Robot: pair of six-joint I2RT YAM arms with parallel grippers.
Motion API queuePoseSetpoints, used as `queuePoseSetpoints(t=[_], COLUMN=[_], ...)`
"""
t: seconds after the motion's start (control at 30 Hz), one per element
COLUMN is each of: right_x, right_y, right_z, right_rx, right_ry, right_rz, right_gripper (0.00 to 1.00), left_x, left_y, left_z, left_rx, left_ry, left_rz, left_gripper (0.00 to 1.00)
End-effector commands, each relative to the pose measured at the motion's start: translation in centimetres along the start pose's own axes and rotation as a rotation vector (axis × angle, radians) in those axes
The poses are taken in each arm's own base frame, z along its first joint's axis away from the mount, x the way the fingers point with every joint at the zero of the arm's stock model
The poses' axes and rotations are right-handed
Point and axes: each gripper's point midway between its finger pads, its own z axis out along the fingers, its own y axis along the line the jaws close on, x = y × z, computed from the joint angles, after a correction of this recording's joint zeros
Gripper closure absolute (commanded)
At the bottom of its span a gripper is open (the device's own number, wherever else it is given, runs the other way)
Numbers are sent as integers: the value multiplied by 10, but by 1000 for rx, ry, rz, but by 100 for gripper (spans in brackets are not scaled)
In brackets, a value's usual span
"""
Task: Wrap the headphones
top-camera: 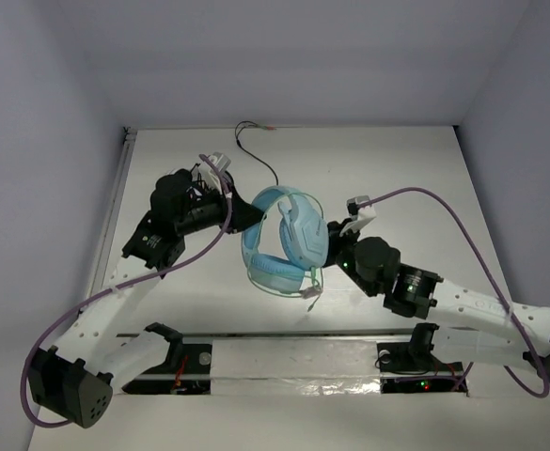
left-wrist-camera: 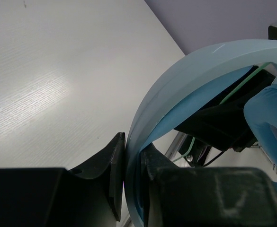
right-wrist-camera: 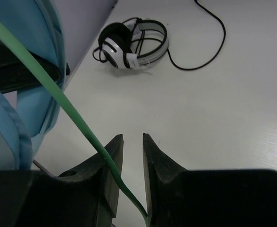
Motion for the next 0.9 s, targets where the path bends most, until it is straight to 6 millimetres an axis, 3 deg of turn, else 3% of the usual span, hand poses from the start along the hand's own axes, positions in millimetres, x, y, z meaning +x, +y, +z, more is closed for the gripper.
queuePoseSetpoints(t=[0.0, 0.3, 0.63, 0.87], right_x=[-13, 1, 35, 47], right_y=[18, 9, 9, 7], right_z=[9, 20, 37, 45], right_rx=[-81, -156, -179, -185], right_ry=[-87, -87, -27, -25], right_rz=[64, 71, 40, 38], right_gripper=[70, 58, 59, 60], left_x=[-72, -87, -99, -104], left_y=[-58, -78, -87, -91], left_z=[-18, -30, -33, -35], left_rx=[139, 172, 178, 184], left_ry=[-214, -236, -258, -265], left_rz=[26, 26, 3, -16], left_gripper=[100, 100, 100, 100])
